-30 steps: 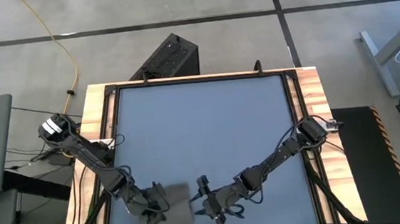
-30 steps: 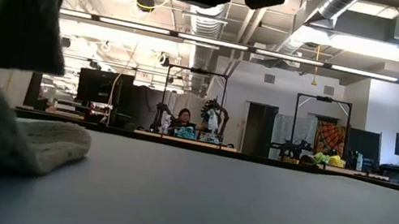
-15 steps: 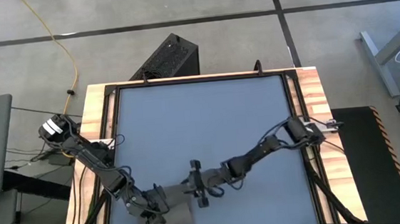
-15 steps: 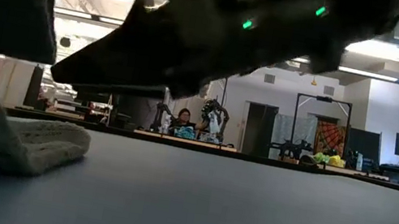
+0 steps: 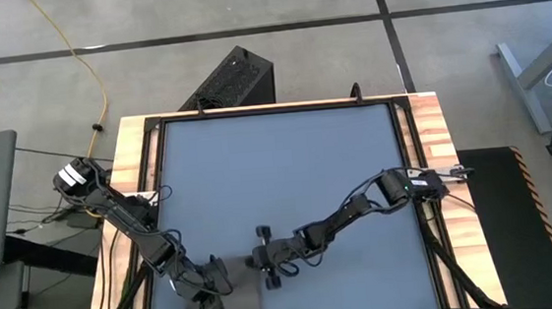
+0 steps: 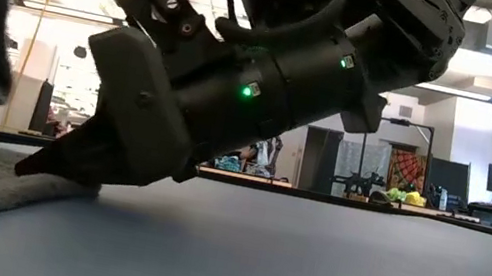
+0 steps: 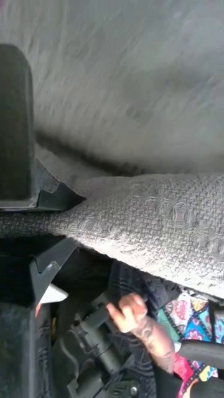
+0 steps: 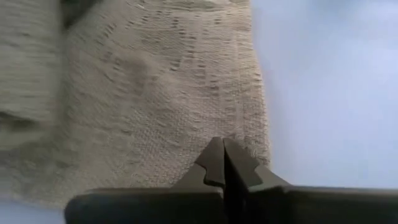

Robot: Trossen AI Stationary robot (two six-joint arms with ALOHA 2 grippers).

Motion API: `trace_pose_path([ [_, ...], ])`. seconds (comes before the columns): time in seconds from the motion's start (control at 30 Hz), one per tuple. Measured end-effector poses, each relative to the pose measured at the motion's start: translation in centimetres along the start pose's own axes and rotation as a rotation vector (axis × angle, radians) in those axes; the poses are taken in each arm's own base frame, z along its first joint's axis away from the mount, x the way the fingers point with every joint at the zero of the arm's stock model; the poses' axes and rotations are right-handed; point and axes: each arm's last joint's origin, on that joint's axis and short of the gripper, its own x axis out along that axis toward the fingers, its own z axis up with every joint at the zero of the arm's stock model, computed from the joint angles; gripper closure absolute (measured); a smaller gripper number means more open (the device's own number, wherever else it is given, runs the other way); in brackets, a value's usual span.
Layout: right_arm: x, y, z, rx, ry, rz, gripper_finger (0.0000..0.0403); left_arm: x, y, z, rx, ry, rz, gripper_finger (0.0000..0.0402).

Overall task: Roll towel into tight, uniform cylinder
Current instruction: Roll the gray towel

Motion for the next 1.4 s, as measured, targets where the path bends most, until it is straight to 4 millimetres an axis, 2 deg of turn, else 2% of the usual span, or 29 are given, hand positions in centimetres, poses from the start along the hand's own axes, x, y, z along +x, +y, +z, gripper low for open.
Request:
trace_pose_path([
  [0.13,0.0,-0.3,-0.1,0.001,0.003,-0.051,0.0374,0.0,0.0,0.1,-0.017,0.029,-0.008,0.0391],
  [0.27,0.1,-0.6,-0.1,0.003,0.002,-0.058,0.0381,0.0,-0.1,0.6,-0.027,0.029,-0.017,0.0391],
  [0.37,0.1,-0.7,-0.1,-0.014,0.003,-0.060,0.0387,1.1,0.4,1.1,-0.039,0.070,-0.023,0.0391],
  [0.57,0.1,-0.7,-0.2,-0.020,0.007,-0.062,0.0381,4.6,1.8,2.7,-0.023,0.173,-0.100,0.0391],
  [0.73,-0.1,-0.8,-0.1,-0.027,0.028,-0.064,0.0385,5.3,2.7,2.9,-0.043,0.255,-0.070,0.0391],
  [0.9,-0.8,-1.0,0.7,-0.051,0.037,-0.069,0.0380,5.3,3.4,2.9,-0.036,0.251,-0.004,0.0389],
  [1.03,-2.0,-1.2,2.1,-0.066,0.061,-0.049,0.0363,5.2,3.8,3.5,-0.036,0.233,0.027,0.0370],
  [1.2,-5.4,-1.2,5.9,-0.066,0.050,0.000,0.0336,5.0,4.1,4.2,-0.007,0.230,0.036,0.0365],
  [1.3,-7.6,0.1,7.8,-0.076,0.018,0.069,0.0326,4.9,4.2,4.6,0.015,0.223,0.045,0.0375],
  [1.4,-8.9,3.0,8.2,-0.105,-0.063,0.205,0.0325,4.9,4.3,4.8,0.036,0.216,0.045,0.0376],
])
